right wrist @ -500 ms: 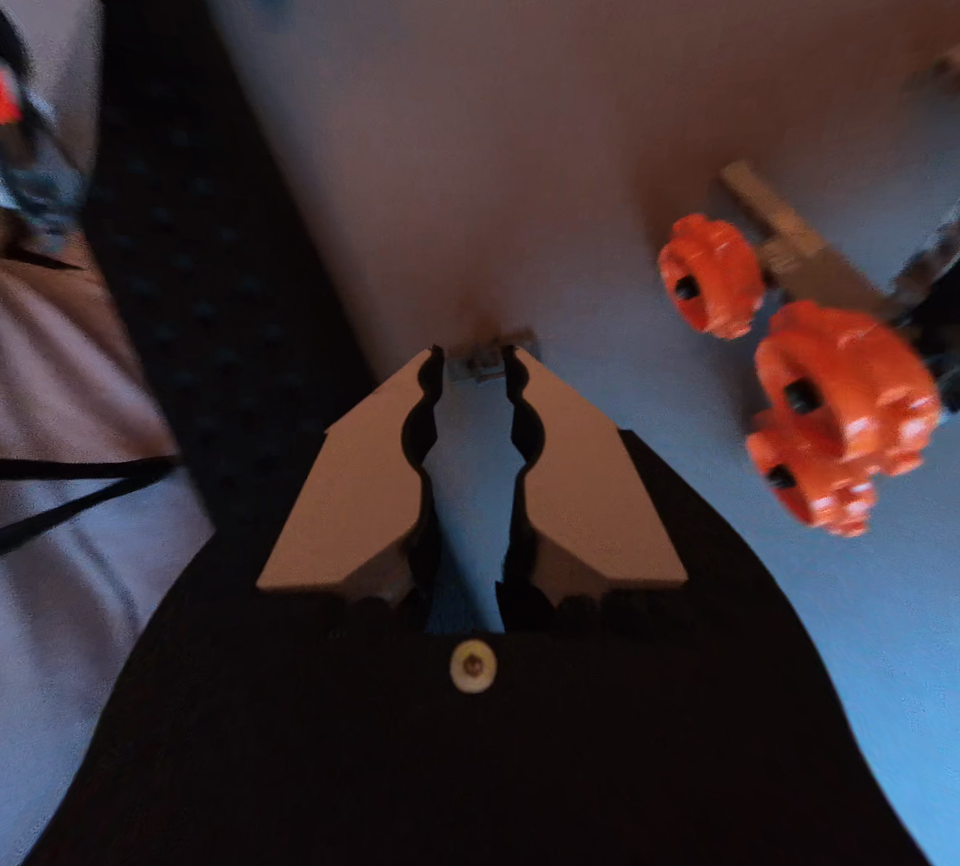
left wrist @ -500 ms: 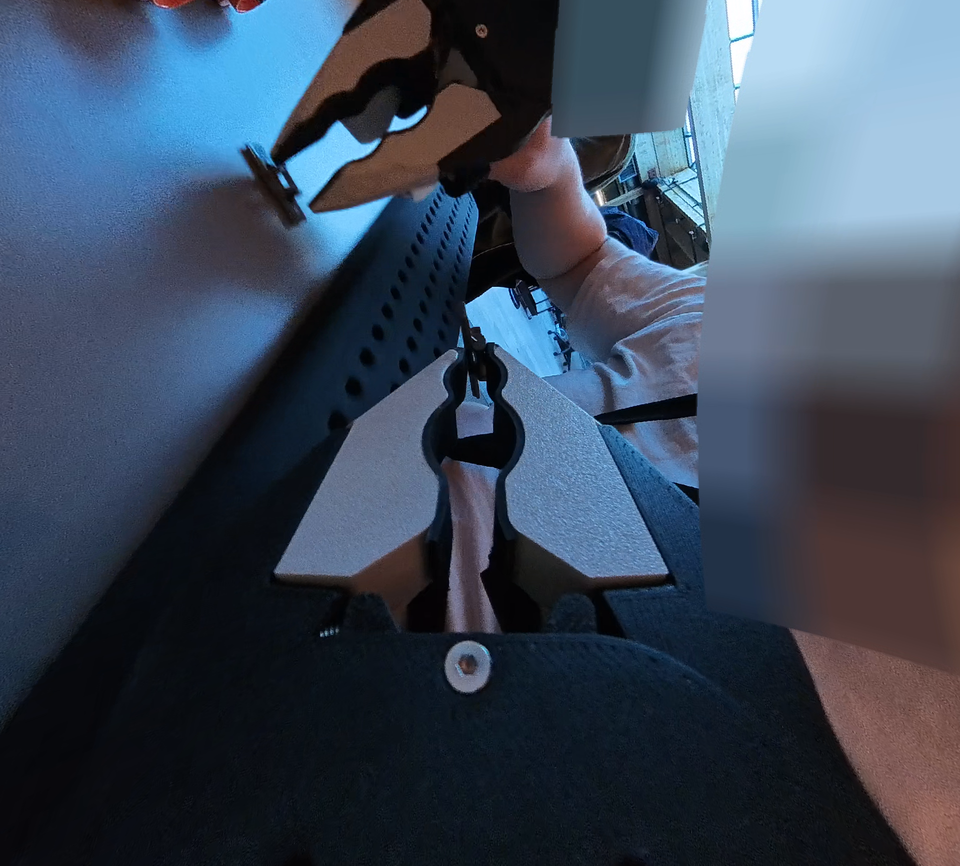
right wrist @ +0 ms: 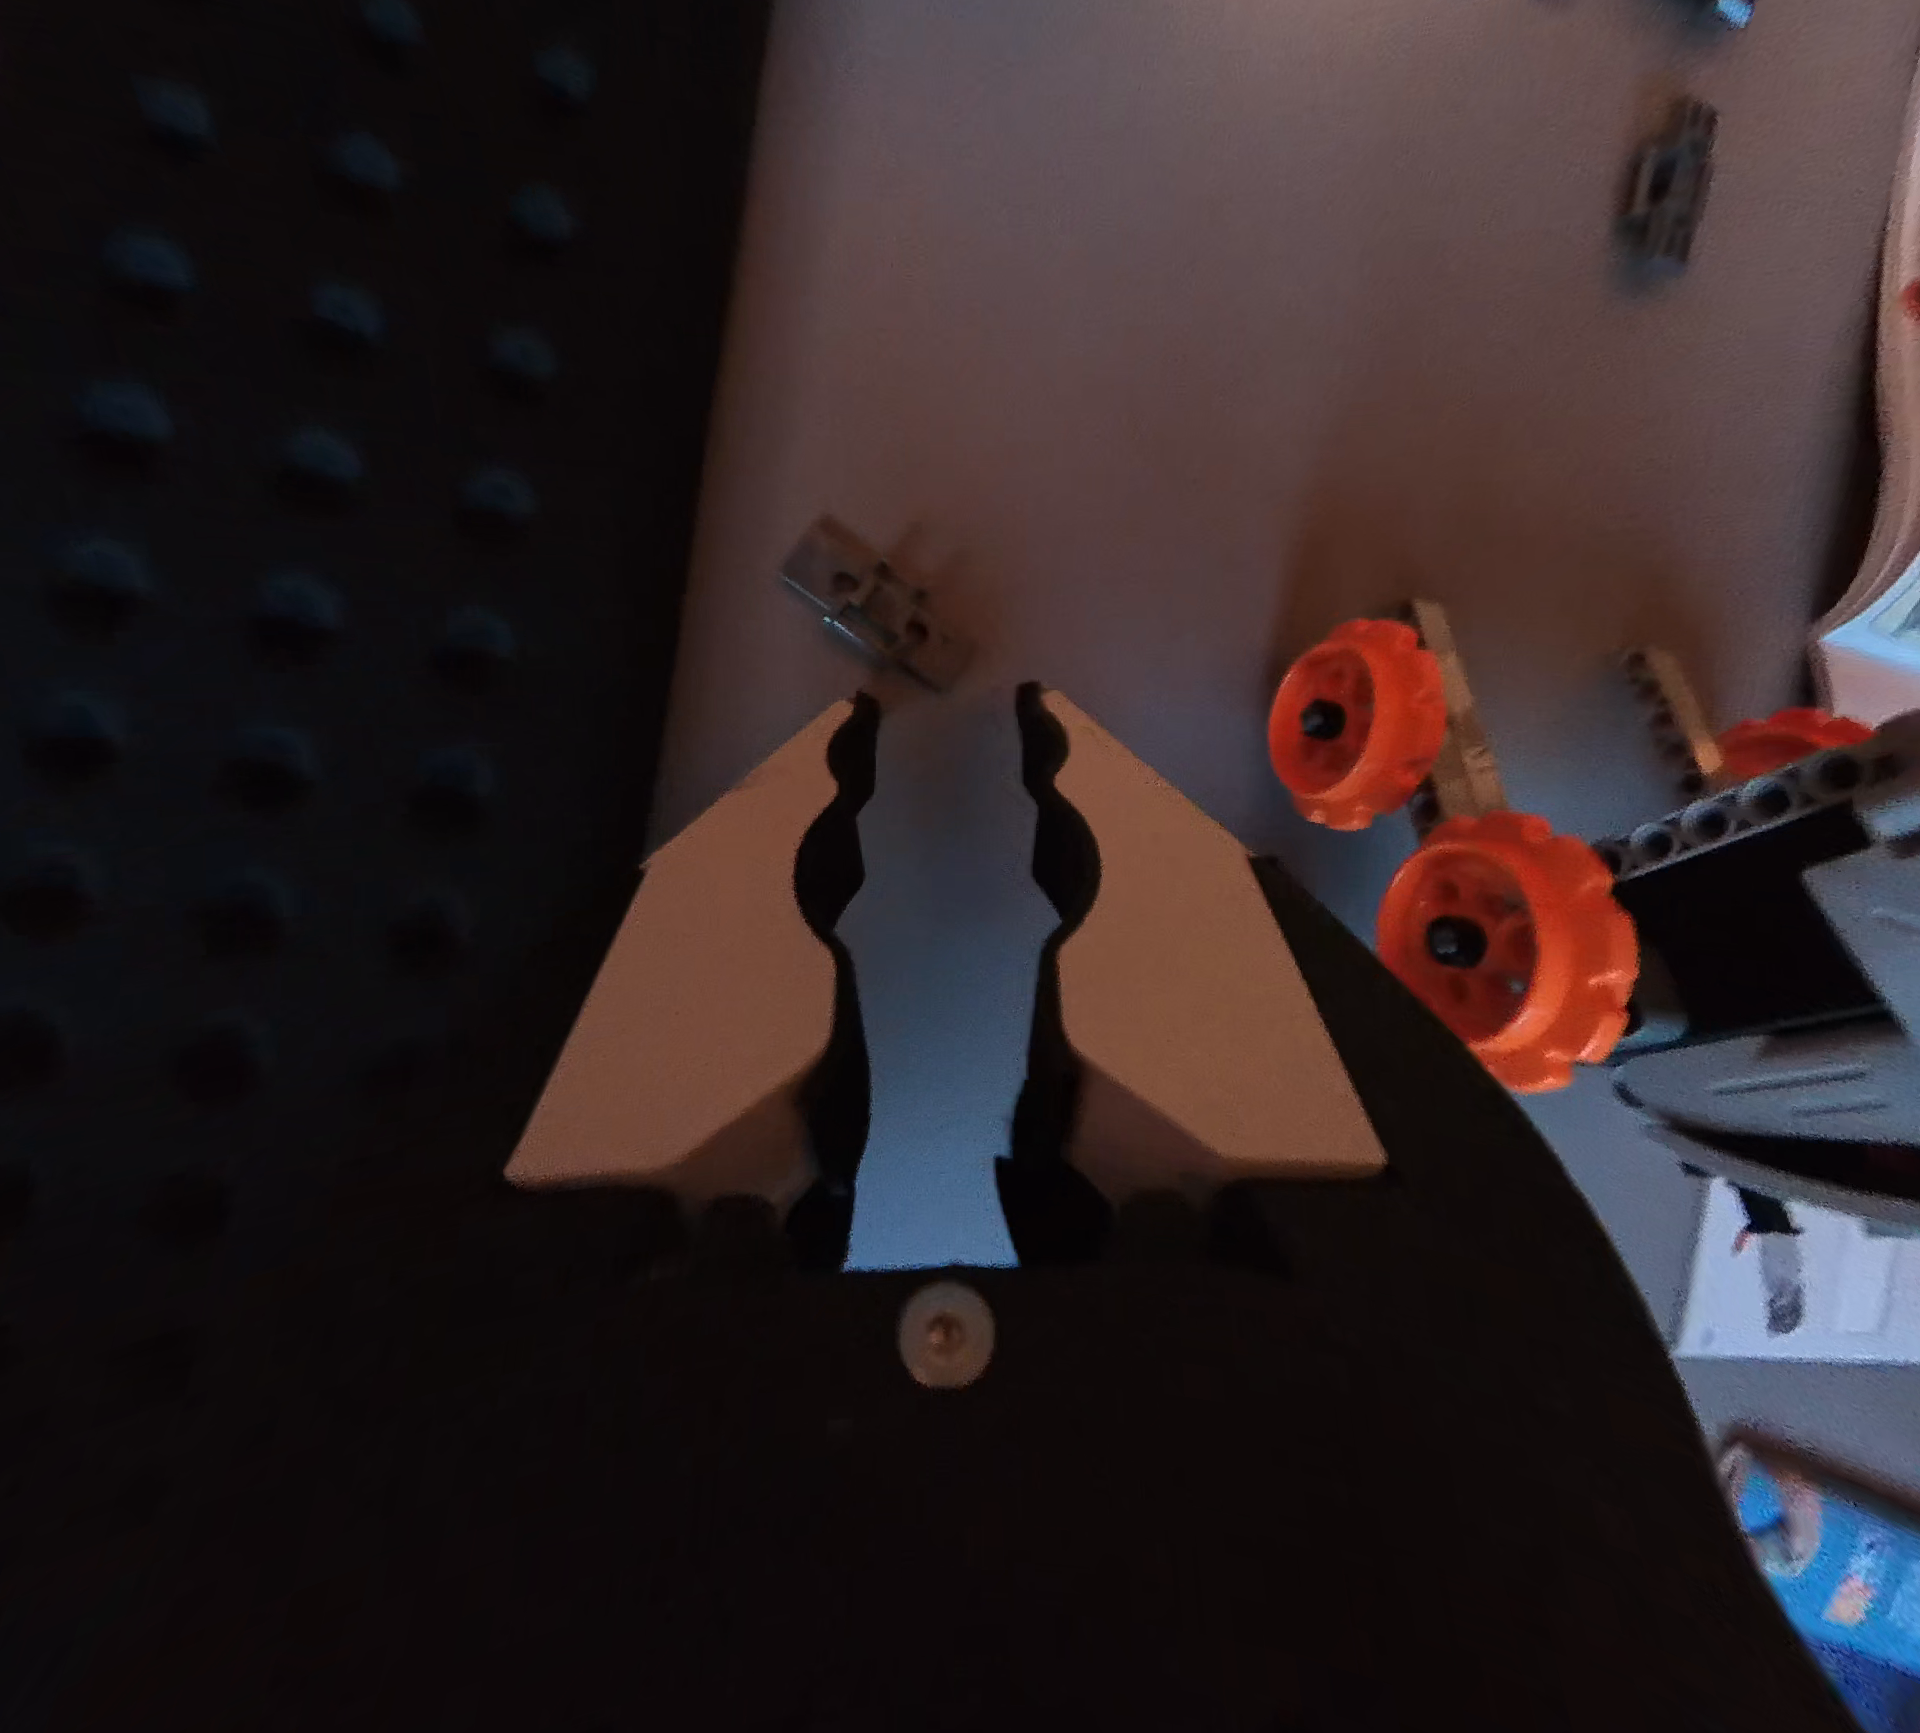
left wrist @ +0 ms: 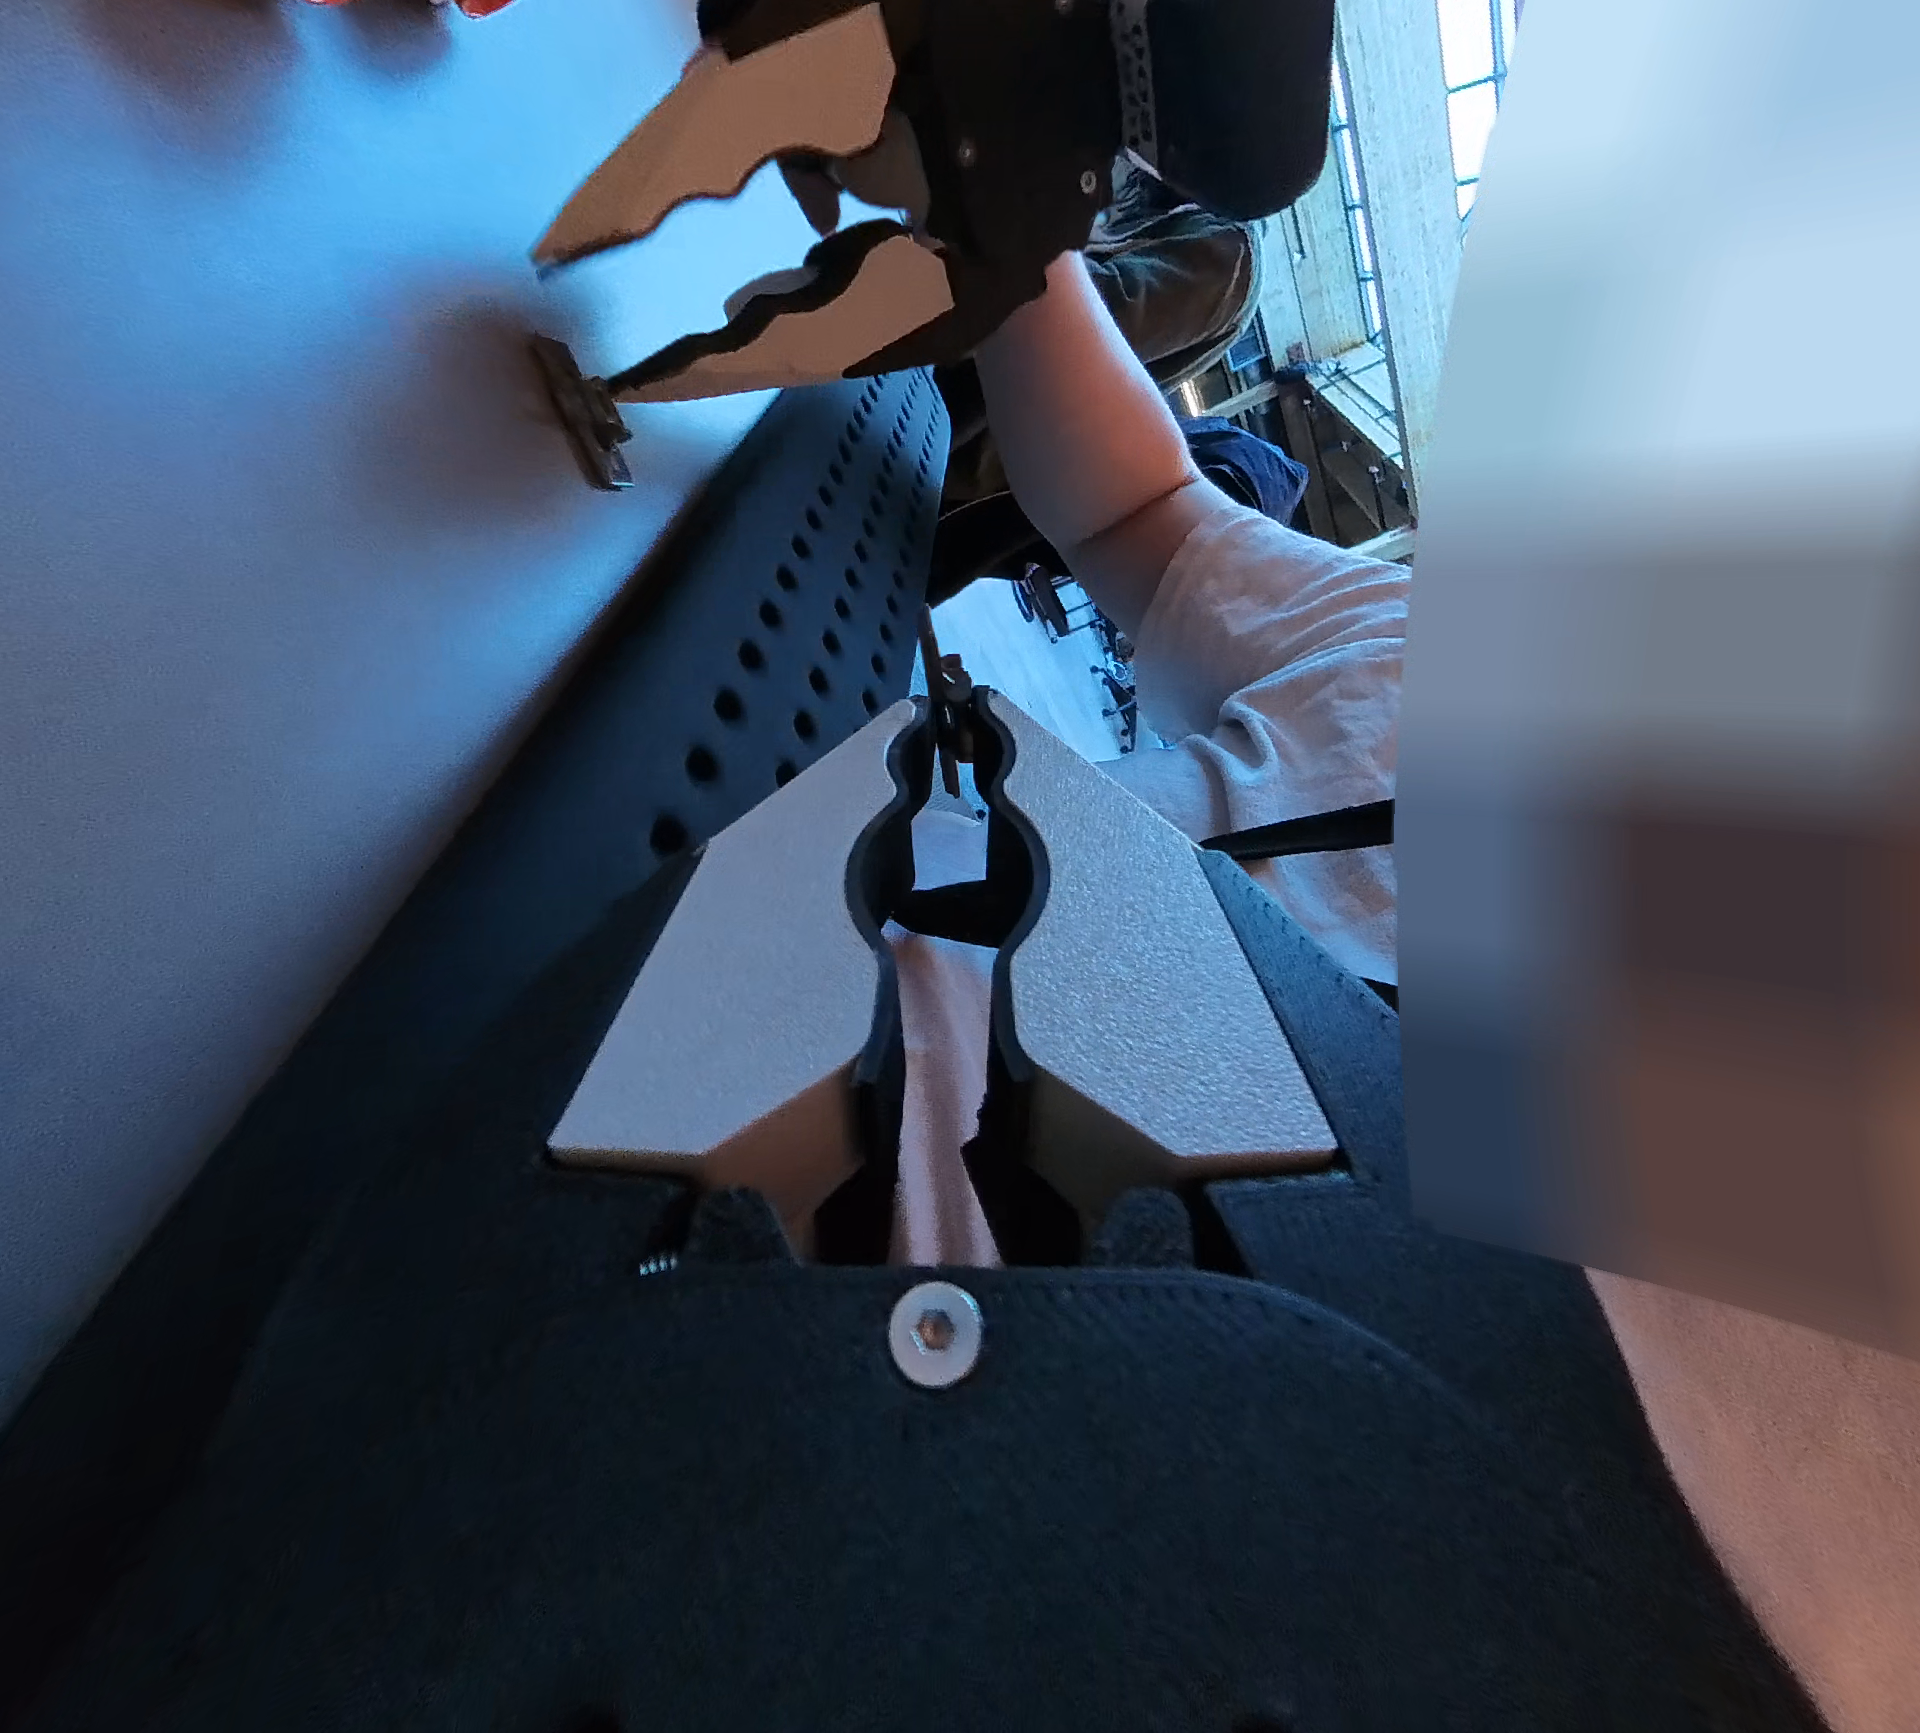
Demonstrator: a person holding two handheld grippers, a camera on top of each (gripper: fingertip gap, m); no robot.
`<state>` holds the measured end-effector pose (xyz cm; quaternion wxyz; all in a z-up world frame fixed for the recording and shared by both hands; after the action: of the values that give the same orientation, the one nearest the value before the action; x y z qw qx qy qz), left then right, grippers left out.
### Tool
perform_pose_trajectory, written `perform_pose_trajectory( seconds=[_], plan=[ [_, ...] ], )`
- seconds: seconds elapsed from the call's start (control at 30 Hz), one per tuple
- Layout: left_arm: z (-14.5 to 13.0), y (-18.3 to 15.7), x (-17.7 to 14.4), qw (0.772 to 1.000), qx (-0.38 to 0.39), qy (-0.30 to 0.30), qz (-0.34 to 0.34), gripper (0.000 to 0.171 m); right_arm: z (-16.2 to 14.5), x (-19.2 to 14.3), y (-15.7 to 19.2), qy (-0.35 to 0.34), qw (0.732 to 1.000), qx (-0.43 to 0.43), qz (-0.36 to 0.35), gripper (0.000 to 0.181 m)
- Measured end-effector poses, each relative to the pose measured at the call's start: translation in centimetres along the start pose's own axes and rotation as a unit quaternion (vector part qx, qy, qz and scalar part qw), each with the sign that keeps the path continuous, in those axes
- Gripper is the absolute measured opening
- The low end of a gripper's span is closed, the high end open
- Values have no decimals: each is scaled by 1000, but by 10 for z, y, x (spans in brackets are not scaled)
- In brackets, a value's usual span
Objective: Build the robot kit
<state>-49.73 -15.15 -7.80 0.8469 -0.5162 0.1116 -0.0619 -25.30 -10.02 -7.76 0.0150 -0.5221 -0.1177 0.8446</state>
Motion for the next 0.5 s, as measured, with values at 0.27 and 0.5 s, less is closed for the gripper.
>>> perform_pose_trajectory(
  seconds=[0.27,0.5],
  plan=[
    [6,-3,5,1000,5,9,10,4,20,10,-6,9,992,-86,88,17],
    [2,-5,7,1000,3,7,7,4,26,10,-16,87,985,148,29,9]
  ],
)
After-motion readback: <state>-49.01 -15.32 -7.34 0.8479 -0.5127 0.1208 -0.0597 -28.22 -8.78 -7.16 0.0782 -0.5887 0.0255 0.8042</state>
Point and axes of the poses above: each gripper's, where its closed fingertips meet, x out along the fingers, z out of its top, y = z × x across the jaws, the point moved 10 cm from there along -x, back along the fingers, and after that the axes turned 5 degrees about y, right-handed, at the moved point
